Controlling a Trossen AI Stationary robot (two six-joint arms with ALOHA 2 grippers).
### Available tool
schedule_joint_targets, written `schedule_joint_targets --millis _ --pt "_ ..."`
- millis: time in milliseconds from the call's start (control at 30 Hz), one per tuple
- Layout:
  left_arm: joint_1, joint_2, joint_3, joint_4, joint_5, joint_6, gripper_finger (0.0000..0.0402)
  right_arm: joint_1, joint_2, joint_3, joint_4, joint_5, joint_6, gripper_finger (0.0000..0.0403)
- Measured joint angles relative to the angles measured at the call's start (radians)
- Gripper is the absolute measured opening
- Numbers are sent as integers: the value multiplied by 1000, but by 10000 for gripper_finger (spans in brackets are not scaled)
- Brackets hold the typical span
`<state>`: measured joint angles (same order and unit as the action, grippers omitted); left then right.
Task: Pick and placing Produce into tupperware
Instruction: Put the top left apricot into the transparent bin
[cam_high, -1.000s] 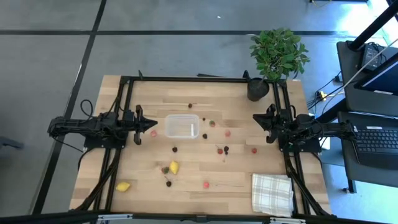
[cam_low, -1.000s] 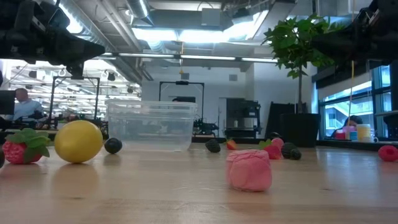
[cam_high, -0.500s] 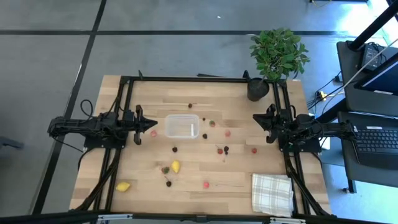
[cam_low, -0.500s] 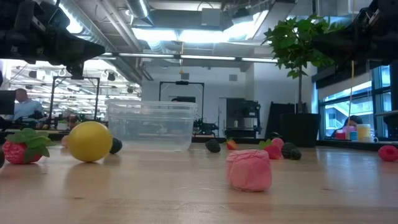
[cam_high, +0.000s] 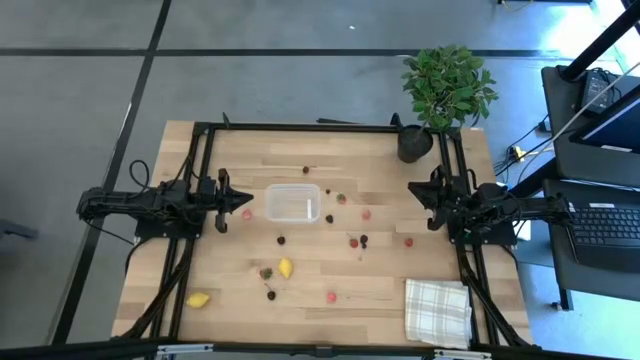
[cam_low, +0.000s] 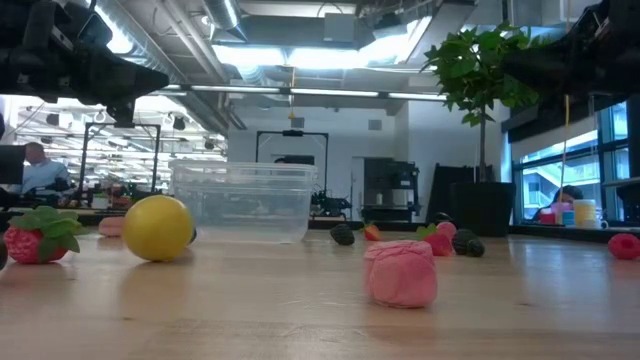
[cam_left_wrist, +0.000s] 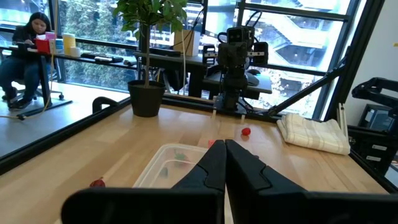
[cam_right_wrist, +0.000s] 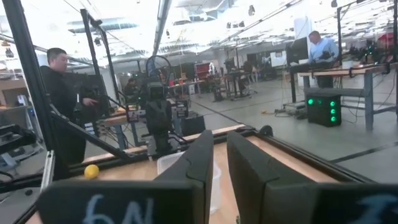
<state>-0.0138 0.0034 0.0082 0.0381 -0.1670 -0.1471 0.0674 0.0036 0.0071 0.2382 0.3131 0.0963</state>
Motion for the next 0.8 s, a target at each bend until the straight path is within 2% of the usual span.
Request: schedule_joint_targets --millis 667,800 --pt "0 0 0 1 -15 -2 0 0 0 0 4 0 -79 51" --pt "0 0 0 1 26 -8 4 0 0 0 4 0 -77 51"
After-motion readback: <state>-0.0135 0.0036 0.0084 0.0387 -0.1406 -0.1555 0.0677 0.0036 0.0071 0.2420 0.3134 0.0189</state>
